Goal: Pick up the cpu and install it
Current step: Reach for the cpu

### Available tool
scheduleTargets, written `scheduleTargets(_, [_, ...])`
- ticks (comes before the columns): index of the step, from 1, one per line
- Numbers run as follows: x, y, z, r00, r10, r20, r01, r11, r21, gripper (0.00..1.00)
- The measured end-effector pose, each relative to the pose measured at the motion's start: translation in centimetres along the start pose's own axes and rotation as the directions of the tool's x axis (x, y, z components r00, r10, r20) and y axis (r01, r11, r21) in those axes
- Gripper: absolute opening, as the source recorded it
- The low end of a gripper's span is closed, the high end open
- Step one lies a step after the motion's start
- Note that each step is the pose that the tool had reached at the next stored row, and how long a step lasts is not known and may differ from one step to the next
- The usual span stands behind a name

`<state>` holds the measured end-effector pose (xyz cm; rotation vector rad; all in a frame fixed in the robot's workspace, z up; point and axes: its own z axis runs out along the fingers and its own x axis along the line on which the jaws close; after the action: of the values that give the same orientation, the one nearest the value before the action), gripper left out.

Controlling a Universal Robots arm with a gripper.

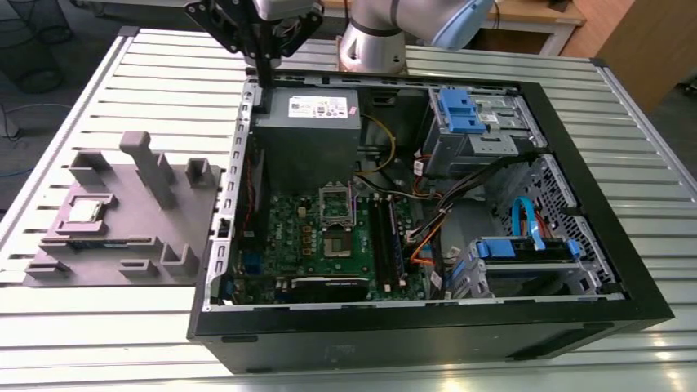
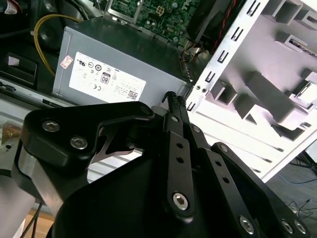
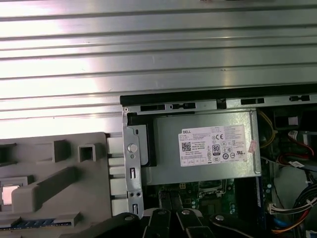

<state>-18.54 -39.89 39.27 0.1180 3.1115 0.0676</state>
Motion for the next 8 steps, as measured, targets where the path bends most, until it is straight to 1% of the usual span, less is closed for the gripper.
scheduleTargets(3, [0.6, -0.04, -0.01, 1.0, 0.0, 0.0, 0.0, 1.0, -0.0001, 0.11])
scheduleTargets(8, [1.79, -0.13, -0.03, 1.0, 0.0, 0.0, 0.0, 1.0, 0.0, 0.11])
